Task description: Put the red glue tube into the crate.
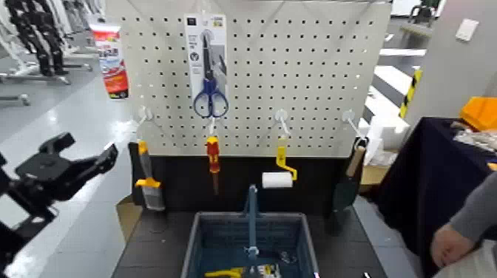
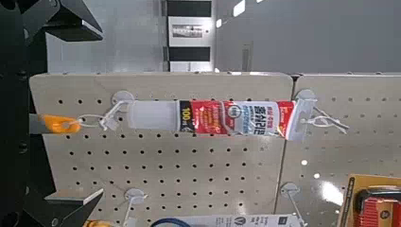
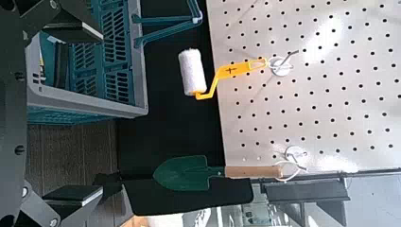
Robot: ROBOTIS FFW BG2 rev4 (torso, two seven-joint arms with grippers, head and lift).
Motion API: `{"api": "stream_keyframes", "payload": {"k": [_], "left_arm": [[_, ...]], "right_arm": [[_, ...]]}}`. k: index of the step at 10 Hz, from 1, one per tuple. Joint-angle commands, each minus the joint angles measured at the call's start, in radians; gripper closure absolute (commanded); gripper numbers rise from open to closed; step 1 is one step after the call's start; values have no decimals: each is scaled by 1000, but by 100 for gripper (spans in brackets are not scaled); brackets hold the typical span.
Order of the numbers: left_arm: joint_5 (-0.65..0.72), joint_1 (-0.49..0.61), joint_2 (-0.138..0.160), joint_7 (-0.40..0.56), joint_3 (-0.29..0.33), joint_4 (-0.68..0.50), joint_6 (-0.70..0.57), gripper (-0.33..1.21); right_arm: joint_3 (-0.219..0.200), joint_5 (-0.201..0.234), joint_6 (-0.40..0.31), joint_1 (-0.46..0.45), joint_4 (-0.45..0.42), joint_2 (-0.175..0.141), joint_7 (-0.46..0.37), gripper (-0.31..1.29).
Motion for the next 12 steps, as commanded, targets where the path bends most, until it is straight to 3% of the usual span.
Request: {"api": "stream_keyframes", "payload": {"k": [1,7,9,12], "left_arm": [[8,-60,34,-40,7,10,42,15],[-10,-225,90,-171,-23,107,76,17],[-32,-276,94,-209,-24,138,73,17],[-36,-365,132,-277,-44,226,80,17]], "right_arm": [[5,-6,5,-7,4,-2,5,17],[15,-23,8,-21,11,-7,14,16],[19,-26,9,-25,14,-7,20,16],[22,-35,11,-35,21,-9,32,16]]}}
